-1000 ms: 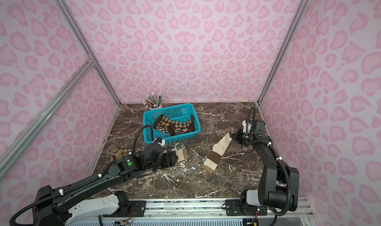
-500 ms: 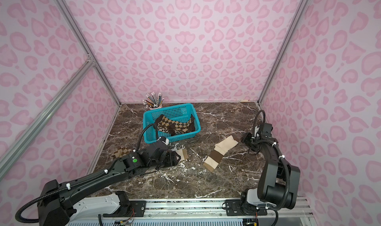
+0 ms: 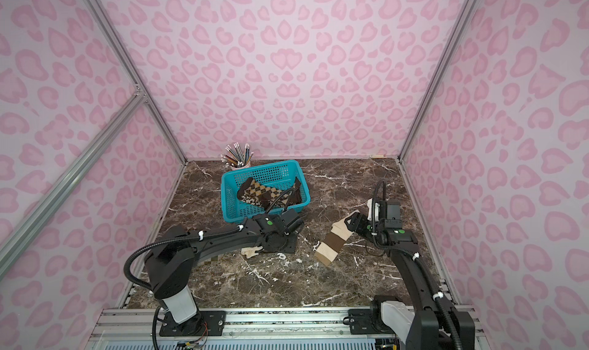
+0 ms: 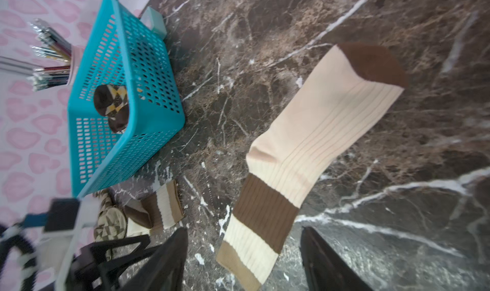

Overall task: Place the socks together as a pair
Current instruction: Pick up the sock at the center of the board.

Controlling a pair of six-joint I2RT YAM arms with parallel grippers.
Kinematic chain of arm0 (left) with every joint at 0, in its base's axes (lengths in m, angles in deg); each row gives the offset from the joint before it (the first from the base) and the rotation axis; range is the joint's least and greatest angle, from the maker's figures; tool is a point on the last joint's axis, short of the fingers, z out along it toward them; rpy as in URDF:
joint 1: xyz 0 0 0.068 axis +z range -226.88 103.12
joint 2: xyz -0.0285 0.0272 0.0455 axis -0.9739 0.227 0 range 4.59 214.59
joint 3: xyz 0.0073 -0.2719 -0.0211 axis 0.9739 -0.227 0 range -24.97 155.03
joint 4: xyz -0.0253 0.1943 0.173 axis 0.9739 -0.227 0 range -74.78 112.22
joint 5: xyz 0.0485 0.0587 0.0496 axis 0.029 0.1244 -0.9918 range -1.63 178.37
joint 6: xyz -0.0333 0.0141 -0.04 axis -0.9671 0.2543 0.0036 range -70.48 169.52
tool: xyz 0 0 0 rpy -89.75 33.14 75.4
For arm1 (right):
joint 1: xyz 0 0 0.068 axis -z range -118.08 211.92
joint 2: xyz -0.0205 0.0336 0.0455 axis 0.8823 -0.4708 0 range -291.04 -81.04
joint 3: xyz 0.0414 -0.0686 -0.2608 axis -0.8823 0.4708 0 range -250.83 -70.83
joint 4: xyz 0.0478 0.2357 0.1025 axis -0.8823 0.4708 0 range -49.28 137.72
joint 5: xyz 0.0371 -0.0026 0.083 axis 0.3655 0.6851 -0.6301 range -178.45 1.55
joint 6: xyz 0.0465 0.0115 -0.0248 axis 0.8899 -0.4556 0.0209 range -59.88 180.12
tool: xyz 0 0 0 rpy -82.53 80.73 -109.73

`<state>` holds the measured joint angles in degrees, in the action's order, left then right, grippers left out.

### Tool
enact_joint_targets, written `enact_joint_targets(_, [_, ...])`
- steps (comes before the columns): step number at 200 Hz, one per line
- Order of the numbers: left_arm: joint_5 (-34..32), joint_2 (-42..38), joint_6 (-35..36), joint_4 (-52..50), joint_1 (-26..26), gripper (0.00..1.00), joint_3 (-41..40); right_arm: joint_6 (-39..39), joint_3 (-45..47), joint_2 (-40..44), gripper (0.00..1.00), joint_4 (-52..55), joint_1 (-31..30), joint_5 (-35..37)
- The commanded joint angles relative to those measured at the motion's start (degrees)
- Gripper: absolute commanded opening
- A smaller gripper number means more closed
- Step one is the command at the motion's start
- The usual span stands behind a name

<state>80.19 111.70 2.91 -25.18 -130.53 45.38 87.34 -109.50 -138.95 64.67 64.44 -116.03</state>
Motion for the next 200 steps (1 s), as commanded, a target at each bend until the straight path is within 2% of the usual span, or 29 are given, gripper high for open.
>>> enact_joint_targets(1, [-4.34,3.24,-0.23,-1.70,0.21,0.56,2.21,0.42,0.48,2.91,0.73,1.25,-0.40,-4.45])
enact_joint_targets(52, [-10.47,9.22,-0.16,-1.82,0.47,0.56,9.47,3.00,4.02,9.42,0.74,-0.60,-2.87,-8.20])
enact_joint_targets(97, [-9.14,11.92,-1.05,0.17,2.18,0.54,7.75,2.67,4.39,11.76,0.74,-0.81,-2.96,-8.76])
enact_joint_targets(113, [-8.71,12.71,-0.40,0.83,2.32,0.47,7.15,2.80,4.63,12.08,0.74,-0.57,-2.96,-8.94])
enact_joint_targets(126, [-8.27,13.23,0.01,0.96,2.31,0.37,7.11,2.76,4.63,12.39,0.74,-0.50,-2.95,-8.91])
enact_joint_targets(135, [-7.78,12.92,0.07,1.46,2.23,0.23,6.70,2.76,4.65,12.62,0.74,-0.46,-2.96,-8.74])
enact_joint_targets(155, [-6.85,10.71,0.41,1.24,1.93,0.05,6.60,2.77,4.39,12.71,0.74,-0.36,-2.88,-8.57])
enact_joint_targets(200, [-1.80,0.74,1.01,0.55,0.27,0.04,8.85,2.28,3.98,11.58,0.76,-0.87,-2.74,-8.20])
